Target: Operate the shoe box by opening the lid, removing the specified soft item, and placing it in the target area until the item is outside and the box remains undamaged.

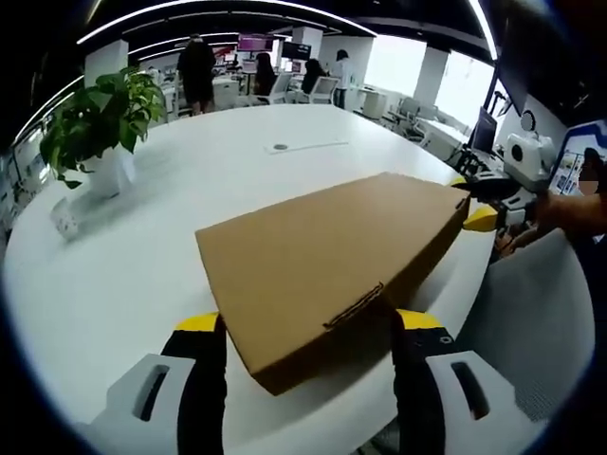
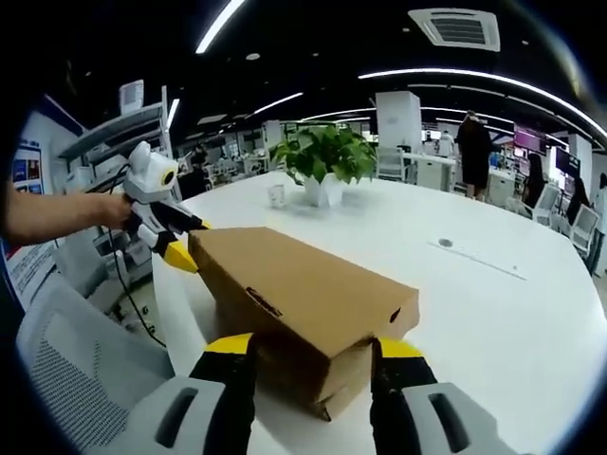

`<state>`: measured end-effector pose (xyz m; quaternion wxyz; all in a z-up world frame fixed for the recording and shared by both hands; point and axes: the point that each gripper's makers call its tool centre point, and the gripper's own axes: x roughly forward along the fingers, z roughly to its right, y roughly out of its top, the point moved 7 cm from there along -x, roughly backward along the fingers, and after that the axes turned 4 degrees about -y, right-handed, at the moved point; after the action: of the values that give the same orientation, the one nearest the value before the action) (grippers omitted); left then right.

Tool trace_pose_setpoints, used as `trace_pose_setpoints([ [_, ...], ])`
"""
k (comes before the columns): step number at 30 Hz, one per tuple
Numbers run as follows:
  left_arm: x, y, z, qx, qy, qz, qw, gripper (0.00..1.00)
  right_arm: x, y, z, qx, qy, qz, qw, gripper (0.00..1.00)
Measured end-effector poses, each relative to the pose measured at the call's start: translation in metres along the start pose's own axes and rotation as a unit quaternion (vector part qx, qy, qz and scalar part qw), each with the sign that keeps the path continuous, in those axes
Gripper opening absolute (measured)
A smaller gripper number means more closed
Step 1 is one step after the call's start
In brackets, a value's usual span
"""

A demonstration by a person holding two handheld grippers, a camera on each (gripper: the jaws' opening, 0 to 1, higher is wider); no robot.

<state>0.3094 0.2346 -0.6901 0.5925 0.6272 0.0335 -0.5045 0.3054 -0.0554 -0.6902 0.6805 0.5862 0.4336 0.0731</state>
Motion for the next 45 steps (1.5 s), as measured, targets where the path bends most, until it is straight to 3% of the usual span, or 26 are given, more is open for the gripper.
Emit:
trace_pose_setpoints([
  [25, -0.011, 0.020, -0.002, 0.018, 0.016, 0.022, 0.9995, 0.69, -0.006, 0.025, 0.002, 0.004, 0.001, 0.017, 0.9998, 0.51],
  [45, -0.017, 0.042, -0.011, 0.015, 0.027, 0.051, 0.9982, 0.62, -0.003, 0.045, 0.018, -0.019, -0.010, 0.026, 0.9994, 0.44],
])
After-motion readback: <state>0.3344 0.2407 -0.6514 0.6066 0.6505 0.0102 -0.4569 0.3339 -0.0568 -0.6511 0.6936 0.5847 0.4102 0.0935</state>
